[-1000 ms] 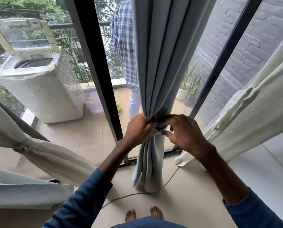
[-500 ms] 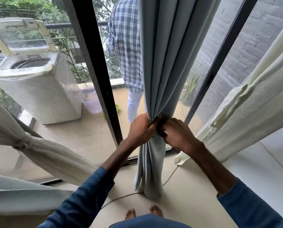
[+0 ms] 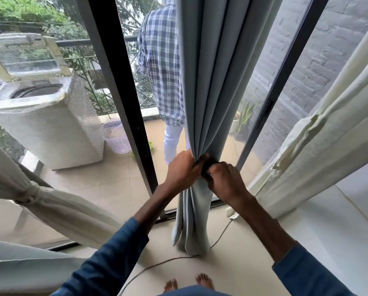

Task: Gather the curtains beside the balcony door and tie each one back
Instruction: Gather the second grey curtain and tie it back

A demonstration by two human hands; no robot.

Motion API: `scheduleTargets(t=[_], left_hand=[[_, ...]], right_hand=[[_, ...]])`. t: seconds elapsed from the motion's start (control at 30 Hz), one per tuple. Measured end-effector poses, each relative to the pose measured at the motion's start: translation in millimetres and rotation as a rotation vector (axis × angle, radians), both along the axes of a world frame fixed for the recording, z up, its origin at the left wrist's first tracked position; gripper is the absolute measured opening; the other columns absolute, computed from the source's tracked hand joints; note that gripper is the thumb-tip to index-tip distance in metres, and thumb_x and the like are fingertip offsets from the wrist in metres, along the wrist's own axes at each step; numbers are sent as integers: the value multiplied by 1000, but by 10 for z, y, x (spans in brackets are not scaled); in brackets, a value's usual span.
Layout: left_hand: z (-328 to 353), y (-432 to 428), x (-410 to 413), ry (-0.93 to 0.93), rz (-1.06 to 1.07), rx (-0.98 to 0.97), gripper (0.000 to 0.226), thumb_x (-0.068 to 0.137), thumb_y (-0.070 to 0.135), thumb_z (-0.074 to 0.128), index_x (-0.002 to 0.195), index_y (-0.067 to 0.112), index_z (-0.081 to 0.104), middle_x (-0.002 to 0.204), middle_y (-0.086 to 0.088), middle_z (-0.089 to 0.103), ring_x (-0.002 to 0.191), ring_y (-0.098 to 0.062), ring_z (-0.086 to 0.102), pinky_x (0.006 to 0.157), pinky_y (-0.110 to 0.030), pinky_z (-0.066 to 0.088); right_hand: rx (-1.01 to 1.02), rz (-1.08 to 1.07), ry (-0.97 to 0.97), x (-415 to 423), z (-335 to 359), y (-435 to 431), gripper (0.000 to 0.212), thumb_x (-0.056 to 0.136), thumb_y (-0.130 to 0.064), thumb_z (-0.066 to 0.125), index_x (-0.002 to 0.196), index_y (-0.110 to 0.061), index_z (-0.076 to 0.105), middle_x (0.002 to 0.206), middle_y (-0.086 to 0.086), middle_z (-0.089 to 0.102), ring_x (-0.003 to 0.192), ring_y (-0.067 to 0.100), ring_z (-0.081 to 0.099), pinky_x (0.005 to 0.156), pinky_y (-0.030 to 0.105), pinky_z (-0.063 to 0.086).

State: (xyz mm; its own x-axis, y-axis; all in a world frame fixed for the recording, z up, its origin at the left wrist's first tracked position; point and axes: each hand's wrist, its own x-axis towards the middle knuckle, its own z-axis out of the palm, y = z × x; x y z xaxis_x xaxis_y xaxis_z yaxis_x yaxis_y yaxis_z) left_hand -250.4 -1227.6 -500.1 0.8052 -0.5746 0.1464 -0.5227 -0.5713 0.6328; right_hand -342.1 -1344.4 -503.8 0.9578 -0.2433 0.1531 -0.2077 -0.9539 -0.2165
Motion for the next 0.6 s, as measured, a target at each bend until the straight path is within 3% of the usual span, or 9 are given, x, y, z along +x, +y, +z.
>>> scheduleTargets(t=[0.07,0.17,0.23,0.37,0.47,0.6], left_hand=[[-11,33,44,7,-83,-26,36,101,52,48,88,19,48,77,6,52,76,-21,50,65,-34,37],[-64,140,176,99,-268,-149,31,99,45,55,110,16,57,102,5,65,93,-16,62,82,-41,54],[-114,192,235,133,-291,-178,30,98,37,58,115,12,58,107,1,68,98,-16,65,89,-42,56],[-157,193,305,114,-252,-209,24,99,31,58,118,17,59,107,3,70,98,-16,67,87,-45,58],[-159,165,320,62,-225,-249,21,99,31,58,117,21,58,106,6,68,96,-16,66,82,-46,59],[-176,168,276,4,-18,-286,33,91,51,59,115,29,54,110,19,63,96,-10,67,75,-42,60]], right_hand=[[-54,-19,8,63,17,-21,11,90,-24,64,92,-17,73,91,11,74,87,37,70,70,40,51],[-45,-26,19,82,47,-15,13,95,-20,60,94,-18,73,96,7,73,100,31,67,77,39,53],[-15,-11,-4,42,51,21,18,97,-15,57,101,-18,74,109,6,67,111,27,57,85,39,53],[-2,-49,-211,-17,90,42,19,89,-14,69,103,-24,78,116,1,62,111,23,54,79,33,57],[87,-63,-249,-17,69,-57,28,84,-10,75,108,-25,77,118,1,63,110,23,59,79,33,58],[165,-68,-245,-37,21,-150,34,84,-8,75,116,-19,73,125,3,64,113,26,61,87,36,57]])
